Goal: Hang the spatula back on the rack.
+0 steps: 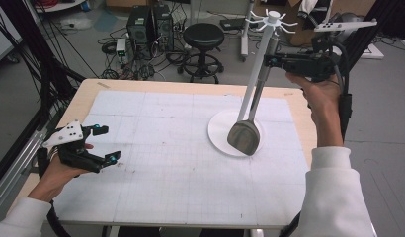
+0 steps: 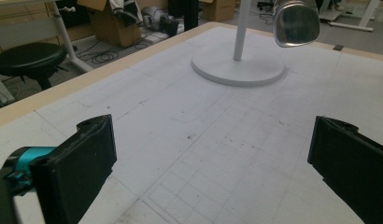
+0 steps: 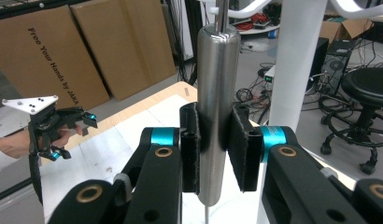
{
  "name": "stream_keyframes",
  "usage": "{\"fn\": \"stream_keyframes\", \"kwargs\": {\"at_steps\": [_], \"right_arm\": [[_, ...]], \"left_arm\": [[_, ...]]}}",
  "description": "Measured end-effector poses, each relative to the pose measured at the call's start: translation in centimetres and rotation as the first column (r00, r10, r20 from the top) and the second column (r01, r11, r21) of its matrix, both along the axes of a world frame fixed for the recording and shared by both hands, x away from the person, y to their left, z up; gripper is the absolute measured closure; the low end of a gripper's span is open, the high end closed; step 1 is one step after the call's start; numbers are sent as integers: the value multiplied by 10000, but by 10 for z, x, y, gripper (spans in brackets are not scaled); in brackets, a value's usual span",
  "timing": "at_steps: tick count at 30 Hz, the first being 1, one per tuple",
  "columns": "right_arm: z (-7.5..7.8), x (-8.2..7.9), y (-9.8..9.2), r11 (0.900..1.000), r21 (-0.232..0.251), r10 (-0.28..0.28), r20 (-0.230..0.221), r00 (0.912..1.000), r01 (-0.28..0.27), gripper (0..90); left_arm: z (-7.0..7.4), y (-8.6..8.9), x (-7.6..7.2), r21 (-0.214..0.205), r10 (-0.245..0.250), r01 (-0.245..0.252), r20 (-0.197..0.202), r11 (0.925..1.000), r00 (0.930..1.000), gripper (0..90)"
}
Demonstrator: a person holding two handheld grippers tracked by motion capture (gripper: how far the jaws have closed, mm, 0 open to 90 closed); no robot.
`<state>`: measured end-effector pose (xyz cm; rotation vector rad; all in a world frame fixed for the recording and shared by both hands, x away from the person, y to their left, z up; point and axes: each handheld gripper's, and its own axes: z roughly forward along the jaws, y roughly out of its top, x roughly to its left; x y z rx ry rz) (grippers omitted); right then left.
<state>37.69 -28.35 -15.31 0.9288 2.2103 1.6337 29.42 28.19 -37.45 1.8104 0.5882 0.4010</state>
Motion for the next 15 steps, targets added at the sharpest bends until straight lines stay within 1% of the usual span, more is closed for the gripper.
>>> {"fn": "stream_keyframes", "kwargs": {"at_steps": [3, 5, 9, 11, 13, 15], "right_arm": [[-2, 3, -1, 10000, -22, -1, 20, 10000, 1, 768], [-3, 5, 0, 10000, -40, -3, -62, 10000, 3, 767], [-7, 10, 2, 10000, -94, -20, -81, 10000, 19, 765], [-11, 11, 3, 9998, -203, -33, 12, 10000, 33, 761], [-15, 11, 4, 9998, -196, 23, 264, 9996, -18, 754], [-17, 8, 5, 9993, -279, -215, 468, 9987, 229, 728]], "left_arm": [[1, 0, 0, 45, -3, 3, 14, 10000, 10000, 17], [1, 0, 0, 31, 24, -24, 8, 10000, 10000, 17], [0, 0, 0, 103, 41, -41, 8, 9999, 10000, 17], [0, 0, 0, 146, 32, -33, 28, 9999, 10000, 17], [0, -1, -1, 155, 29, -29, 17, 9999, 10000, 17], [1, -1, -2, 168, 22, -23, 40, 9999, 10000, 17]]}}
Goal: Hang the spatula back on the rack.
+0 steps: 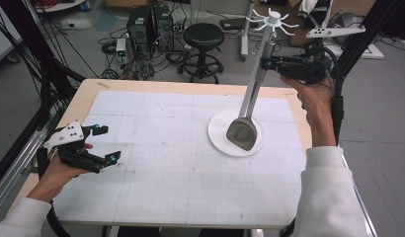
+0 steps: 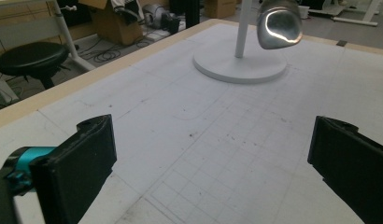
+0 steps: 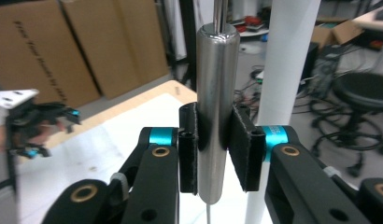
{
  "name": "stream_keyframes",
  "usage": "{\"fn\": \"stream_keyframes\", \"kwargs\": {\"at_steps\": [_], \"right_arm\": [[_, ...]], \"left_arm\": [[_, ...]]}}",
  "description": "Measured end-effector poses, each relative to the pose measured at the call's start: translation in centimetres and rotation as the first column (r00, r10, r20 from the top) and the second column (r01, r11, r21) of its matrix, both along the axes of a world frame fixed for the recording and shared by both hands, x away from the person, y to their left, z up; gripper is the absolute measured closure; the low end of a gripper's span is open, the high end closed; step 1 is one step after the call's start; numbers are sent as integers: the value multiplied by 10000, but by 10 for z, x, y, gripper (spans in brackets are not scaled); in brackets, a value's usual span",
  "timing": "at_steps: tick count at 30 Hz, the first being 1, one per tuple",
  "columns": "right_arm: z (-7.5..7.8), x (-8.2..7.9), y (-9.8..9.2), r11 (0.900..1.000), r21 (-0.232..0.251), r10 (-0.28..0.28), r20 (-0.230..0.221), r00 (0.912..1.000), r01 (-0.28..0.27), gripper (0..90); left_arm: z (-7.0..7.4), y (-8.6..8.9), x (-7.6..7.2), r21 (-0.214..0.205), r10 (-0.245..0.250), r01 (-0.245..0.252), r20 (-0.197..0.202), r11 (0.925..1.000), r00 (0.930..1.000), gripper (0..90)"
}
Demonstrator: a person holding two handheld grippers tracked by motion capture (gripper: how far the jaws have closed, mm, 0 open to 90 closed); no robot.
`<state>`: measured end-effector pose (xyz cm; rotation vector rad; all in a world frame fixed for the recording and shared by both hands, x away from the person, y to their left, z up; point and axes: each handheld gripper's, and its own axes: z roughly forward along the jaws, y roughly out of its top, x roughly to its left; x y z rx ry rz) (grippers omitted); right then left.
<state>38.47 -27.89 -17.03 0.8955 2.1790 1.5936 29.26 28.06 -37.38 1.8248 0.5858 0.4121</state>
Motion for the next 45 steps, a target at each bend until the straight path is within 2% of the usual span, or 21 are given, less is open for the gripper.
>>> {"fn": "stream_keyframes", "kwargs": {"at_steps": [3, 5, 9, 11, 14, 18, 21, 25, 28, 30, 33, 36, 38, 39, 40, 45], "right_arm": [[-4, -7, 3, 9980, -428, -442, 565, 9974, 466, 580], [-9, -12, 3, 9972, -468, -561, 561, 9968, 588, 527], [-23, -27, 2, 9912, -686, -1069, 931, 9899, 1135, 270], [-31, -35, 3, 9889, -836, -1133, 1073, 9877, 1226, 128], [-43, -46, 5, 9868, -1080, -1066, 1257, 9863, 1204, 7], [-63, -63, 10, 9886, -1156, -777, 1552, 9848, 962, 7], [-81, -73, 12, 9910, -1091, -595, 1557, 9860, 770, 7], [-112, -86, 10, 9940, -830, -595, 1386, 9886, 715, 7], [-136, -92, 8, 9941, -833, -598, 1163, 9914, 698, 7], [-154, -95, 5, 9950, -737, -589, 1151, 9916, 677, 7], [-172, -100, 1, 9954, -547, -721, 1060, 9918, 782, 7], [-184, -105, -2, 9963, -341, -739, 1149, 9906, 783, 7], [-190, -108, -4, 9970, -289, -675, 1141, 9912, 713, 7], [-194, -108, -4, 9961, -495, -683, 1001, 9926, 735, 7], [-195, -109, -4, 9946, -609, -776, 971, 9922, 838, 7], [-199, -115, -9, 9949, -364, -895, 1075, 9902, 939, 7]], "left_arm": [[0, 0, -1, 52, 30, -31, 79, 10000, 10000, 17], [1, 0, -3, 52, 12, -12, 111, 10000, 9999, 17], [1, 0, -5, 45, -20, 19, 174, 10000, 9998, 17], [1, 0, -6, 0, 20, -20, 182, 10000, 9998, 17], [0, 0, -8, -59, 79, -78, 241, 10000, 9997, 17], [-1, 1, -11, -129, -36, 41, 359, 9999, 9994, 17], [-3, 2, -13, -171, -32, 39, 371, 9998, 9993, 17], [-7, 3, -18, -347, 26, -11, 421, 9994, 9991, 17], [-10, 4, -22, -303, -82, 99, 554, 9995, 9984, 17], [-13, 6, -24, -421, -123, 145, 537, 9990, 9985, 17], [-17, 9, -26, -516, -2, 30, 534, 9987, 9986, 17], [-21, 12, -28, -675, 117, -79, 564, 9977, 9983, 17], [-22, 12, -27, -545, 79, -52, 498, 9985, 9987, 17], [-22, 12, -27, -564, 109, -80, 510, 9984, 9986, 17], [-22, 12, -26, -619, 140, -109, 509, 9980, 9986, 17], [-22, 12, -27, -648, 165, -131, 520, 9978, 9985, 17]]}}
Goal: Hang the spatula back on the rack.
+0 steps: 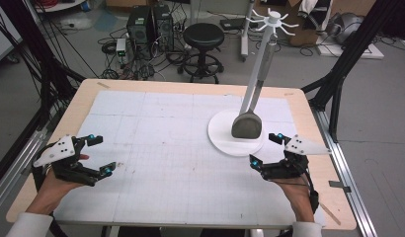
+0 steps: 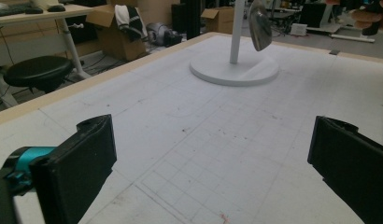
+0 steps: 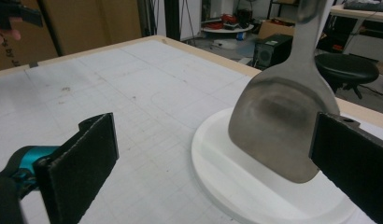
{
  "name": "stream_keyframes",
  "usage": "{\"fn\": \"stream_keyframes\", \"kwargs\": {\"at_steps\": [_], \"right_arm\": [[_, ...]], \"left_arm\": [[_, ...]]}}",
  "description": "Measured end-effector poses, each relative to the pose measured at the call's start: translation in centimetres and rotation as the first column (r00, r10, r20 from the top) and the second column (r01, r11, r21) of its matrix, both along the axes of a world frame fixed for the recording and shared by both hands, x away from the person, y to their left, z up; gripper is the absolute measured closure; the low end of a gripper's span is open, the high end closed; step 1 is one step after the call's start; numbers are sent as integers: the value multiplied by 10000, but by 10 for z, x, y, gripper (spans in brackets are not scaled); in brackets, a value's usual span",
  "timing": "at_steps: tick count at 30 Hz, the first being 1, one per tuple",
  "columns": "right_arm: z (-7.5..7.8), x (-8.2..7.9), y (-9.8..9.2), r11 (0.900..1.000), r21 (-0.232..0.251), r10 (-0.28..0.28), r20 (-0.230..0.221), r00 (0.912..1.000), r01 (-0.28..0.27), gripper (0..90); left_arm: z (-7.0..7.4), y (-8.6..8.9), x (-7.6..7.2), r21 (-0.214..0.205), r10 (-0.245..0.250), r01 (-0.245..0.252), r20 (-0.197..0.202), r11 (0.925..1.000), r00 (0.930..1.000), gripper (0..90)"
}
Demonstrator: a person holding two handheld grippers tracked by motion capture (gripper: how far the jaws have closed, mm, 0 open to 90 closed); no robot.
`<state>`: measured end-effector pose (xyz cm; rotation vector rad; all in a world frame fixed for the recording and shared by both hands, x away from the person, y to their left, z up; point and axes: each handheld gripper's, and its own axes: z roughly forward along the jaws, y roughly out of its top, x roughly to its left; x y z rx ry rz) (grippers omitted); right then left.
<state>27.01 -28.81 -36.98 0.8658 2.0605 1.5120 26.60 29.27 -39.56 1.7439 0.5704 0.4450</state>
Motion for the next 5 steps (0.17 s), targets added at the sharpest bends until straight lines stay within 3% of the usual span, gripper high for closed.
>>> {"fn": "stream_keyframes", "kwargs": {"at_steps": [5], "right_arm": [[-2, -3, -3, 10000, 18, 22, -64, 10000, -22, 7]], "left_arm": [[0, -2, 0, 91, -3, 3, -3, 10000, 10000, 17]]}}
